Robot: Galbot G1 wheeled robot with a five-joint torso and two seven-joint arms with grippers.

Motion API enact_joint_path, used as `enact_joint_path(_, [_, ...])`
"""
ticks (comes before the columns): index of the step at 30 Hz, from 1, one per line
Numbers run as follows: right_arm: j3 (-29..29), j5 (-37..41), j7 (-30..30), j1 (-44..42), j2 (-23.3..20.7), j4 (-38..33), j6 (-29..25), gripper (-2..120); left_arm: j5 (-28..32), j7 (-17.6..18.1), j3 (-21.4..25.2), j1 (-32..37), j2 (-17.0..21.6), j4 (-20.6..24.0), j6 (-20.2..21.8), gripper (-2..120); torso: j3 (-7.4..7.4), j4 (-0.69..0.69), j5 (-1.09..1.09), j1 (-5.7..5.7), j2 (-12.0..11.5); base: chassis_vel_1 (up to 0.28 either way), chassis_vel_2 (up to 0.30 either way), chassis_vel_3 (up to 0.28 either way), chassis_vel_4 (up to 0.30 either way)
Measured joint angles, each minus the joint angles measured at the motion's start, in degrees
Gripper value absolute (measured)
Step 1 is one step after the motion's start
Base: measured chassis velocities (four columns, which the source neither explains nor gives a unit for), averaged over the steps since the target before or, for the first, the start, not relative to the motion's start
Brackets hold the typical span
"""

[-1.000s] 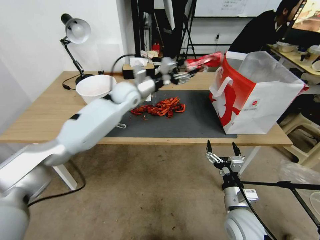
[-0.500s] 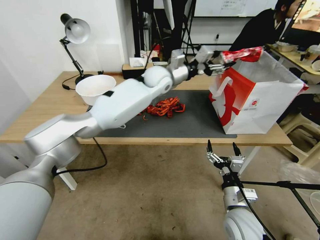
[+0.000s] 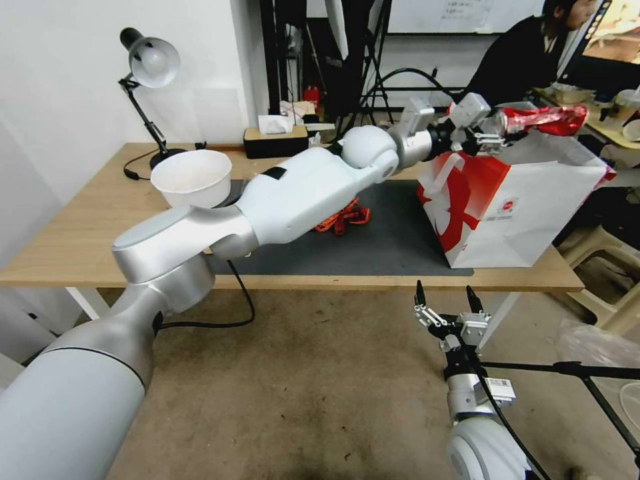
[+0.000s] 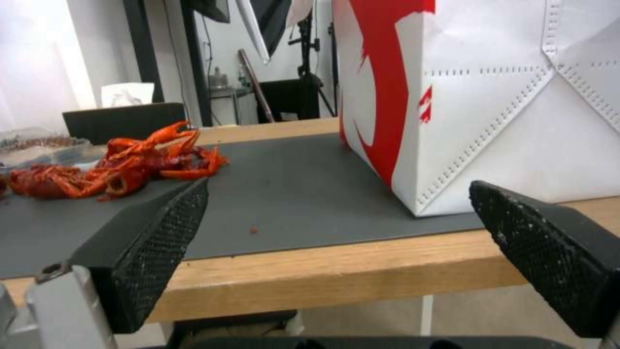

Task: Pick up the trash from the table and place it into the takeout bag.

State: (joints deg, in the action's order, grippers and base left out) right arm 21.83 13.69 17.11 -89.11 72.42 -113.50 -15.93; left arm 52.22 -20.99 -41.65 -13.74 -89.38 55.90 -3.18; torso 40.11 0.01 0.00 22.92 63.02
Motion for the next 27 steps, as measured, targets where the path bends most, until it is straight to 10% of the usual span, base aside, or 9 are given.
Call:
enact_joint_path(14, [0.36,-0.22,0.17,-0.33,0.26,-0.52,0.05,100,1.15,4.39,4.25,1.38,2.54,3.83,1.28,100,0.0,-0.03,-0.01,0.0,0.0,0.0,0.0,0.0,0.0])
enact_joint_path(27, [0.01,-0.55,0.28,-0.26,0.33,-0.87,0.54,100,7.6,15.61,12.55,13.0,18.15,18.26,4.19,100,0.0,-0.02,-0.03,0.0,0.0,0.0,0.0,0.0,0.0])
